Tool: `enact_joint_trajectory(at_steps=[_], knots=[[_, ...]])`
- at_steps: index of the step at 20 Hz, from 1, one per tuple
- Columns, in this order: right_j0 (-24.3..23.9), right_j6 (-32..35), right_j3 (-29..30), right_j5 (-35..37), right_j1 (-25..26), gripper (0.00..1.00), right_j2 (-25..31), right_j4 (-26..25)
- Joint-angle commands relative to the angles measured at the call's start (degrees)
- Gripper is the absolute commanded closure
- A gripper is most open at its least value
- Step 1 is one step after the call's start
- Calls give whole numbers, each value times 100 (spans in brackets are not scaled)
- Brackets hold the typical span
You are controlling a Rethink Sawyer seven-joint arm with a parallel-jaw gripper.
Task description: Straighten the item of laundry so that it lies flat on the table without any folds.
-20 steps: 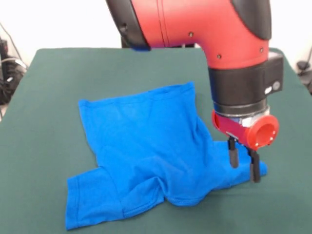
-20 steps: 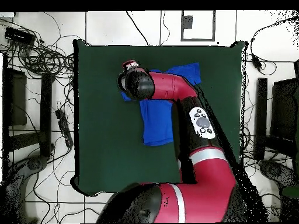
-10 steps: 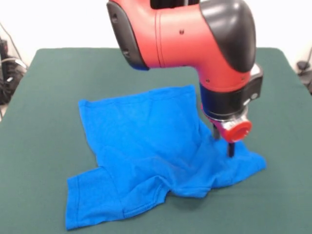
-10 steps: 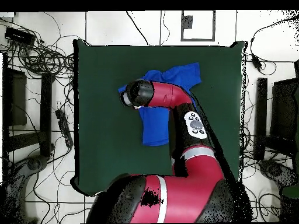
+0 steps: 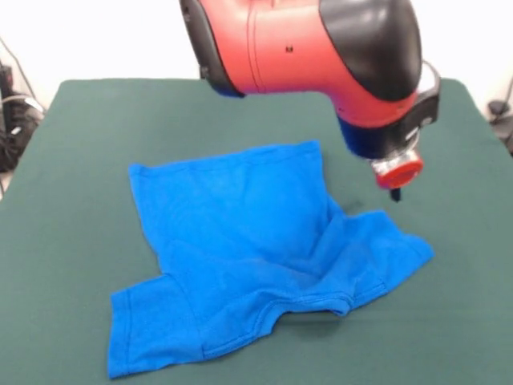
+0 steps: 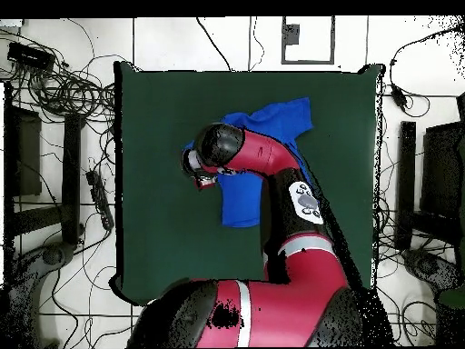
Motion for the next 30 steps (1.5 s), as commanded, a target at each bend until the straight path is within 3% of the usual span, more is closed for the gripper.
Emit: enact_joint_trajectory(at_steps=[1,3,6,10,16,24,30], knots=[[311,1704,158,-746,956,0,250,1046],[561,1843,-449,-1368,1622,0,78,1172],[877,2049,-1088,-1996,2223,0,-195,1443],[1205,2191,-1563,-2302,2541,0,-696,1715],[1315,1944,-1600,-2031,2571,0,-923,1949],[1783,2587,-1932,-2473,2948,0,-1660,2427],[1806,2282,-1219,-1328,2064,0,-1812,2574]])
